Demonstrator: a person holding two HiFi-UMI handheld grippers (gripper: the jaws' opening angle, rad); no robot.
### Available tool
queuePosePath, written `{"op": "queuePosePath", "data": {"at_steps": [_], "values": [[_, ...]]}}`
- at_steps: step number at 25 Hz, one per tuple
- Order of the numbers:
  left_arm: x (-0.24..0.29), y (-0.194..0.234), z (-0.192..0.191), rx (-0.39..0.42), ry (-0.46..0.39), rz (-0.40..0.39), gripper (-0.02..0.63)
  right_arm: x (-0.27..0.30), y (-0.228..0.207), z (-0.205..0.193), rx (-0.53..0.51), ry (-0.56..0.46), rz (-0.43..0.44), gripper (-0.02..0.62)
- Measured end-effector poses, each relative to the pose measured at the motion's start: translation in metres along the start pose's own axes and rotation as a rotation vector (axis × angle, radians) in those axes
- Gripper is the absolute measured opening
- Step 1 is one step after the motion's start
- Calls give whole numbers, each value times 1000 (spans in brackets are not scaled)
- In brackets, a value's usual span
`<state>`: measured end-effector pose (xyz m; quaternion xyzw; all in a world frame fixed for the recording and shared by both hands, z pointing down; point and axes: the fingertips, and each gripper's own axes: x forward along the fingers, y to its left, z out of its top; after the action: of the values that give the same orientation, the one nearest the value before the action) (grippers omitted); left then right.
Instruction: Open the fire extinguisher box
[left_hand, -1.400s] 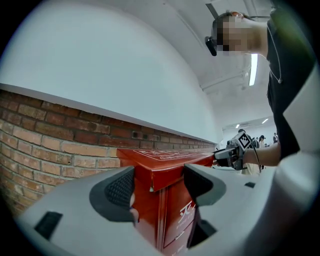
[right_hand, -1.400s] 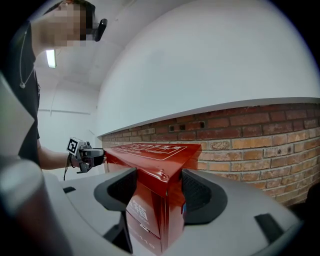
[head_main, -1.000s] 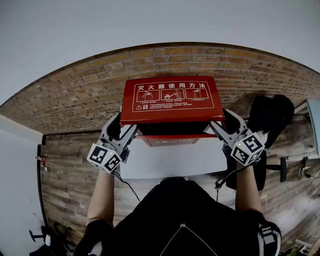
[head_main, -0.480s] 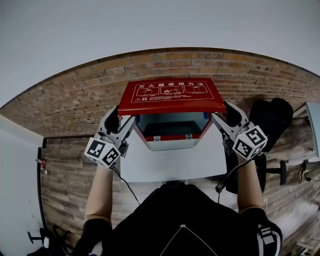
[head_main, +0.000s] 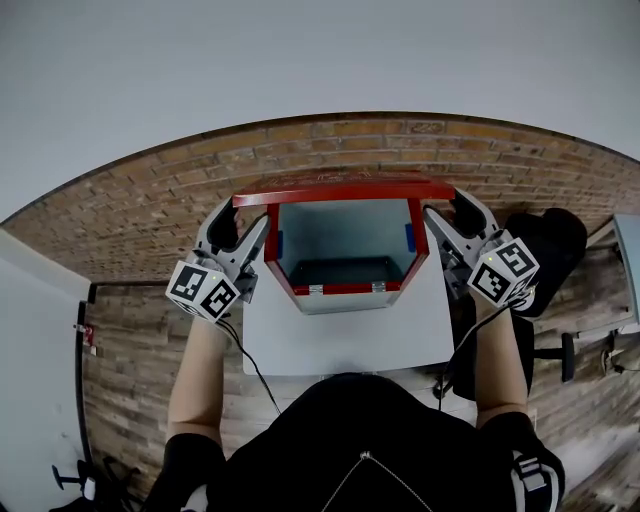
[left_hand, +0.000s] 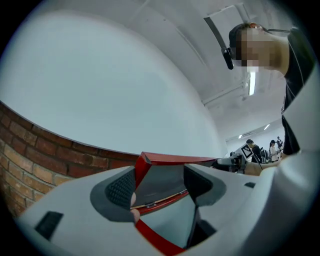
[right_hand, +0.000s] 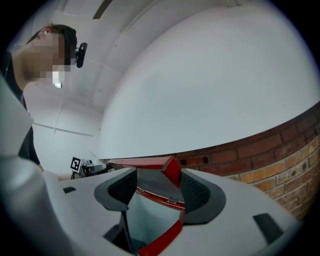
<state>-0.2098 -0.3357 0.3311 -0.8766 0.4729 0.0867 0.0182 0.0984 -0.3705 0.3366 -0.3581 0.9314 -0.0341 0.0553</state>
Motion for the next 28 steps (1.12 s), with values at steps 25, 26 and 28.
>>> {"op": "queuePosePath", "data": {"at_steps": [25,26,28], "values": [[84,62,24,77,-62,45,348,86,-64,40,-71,-94,-80,278],[87,64,24,78,-60,46,348,89,-67,40,-70,-94,-84,277],[91,66,24,80,-57,46,348,94,-71,41,-71,-93,-91,276]]}}
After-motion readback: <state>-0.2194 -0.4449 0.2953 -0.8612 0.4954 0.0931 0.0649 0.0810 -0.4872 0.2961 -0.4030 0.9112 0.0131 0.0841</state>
